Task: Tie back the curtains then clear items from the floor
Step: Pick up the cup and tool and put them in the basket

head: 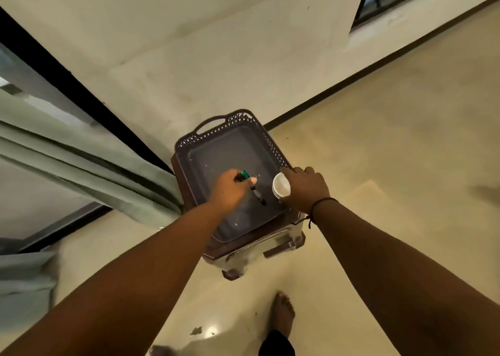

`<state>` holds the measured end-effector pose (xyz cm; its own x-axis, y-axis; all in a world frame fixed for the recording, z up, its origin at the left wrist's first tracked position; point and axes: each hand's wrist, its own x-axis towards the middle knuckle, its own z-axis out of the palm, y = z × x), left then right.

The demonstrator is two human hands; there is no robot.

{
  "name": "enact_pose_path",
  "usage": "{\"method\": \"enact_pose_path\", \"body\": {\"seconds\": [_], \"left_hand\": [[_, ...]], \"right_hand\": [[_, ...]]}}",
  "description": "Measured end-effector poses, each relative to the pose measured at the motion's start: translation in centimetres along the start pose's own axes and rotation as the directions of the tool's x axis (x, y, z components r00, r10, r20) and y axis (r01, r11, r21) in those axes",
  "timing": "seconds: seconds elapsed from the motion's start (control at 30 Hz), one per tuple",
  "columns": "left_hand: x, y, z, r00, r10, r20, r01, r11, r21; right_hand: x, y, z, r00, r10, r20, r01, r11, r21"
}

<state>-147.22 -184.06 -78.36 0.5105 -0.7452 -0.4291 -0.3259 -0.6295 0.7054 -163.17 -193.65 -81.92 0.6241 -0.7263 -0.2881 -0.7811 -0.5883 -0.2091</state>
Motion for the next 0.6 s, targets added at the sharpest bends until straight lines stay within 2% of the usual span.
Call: {"method": "enact_pose_path", "body": {"seconds": [0.1,0.33,0.4,0.47,0.53,0.6], "left_hand": [[1.8,-0.6,1.9,0.999,-0.043,0.032,0.043,0.999,-0.006],[4.8,-1.2,5.0,0.993,-0.115,0.002,0.115,0.991,0.062],[5.0,-1.4,5.4,0.992,-0.12,0.036,0.113,0.981,0.159],[4.7,-2.2,5.5,0.987,-0.117,0.113,0.077,0.948,0.309],[3.6,-3.5,5.5,0.97,-0.131,0.203,0.012,0.864,0.503],[1.7,-4.9,5.2,0.966,-0.112,0.233,-0.066,0.764,0.642]], "right_hand": [[0.2,0.7,1.6,1.0,-0.013,-0.003,0.012,0.999,-0.046],[0.3,0.4,2.7,0.998,0.062,0.025,-0.063,0.996,0.06],[-0.5,0.4,3.0,0.997,0.078,0.006,-0.078,0.988,0.131],[-1.7,0.4,3.8,0.994,0.09,-0.069,-0.072,0.973,0.221],[-3.2,0.3,4.8,0.982,0.102,-0.161,-0.057,0.964,0.261],[-4.6,-0.2,5.6,0.964,0.112,-0.24,-0.054,0.97,0.236]]}}
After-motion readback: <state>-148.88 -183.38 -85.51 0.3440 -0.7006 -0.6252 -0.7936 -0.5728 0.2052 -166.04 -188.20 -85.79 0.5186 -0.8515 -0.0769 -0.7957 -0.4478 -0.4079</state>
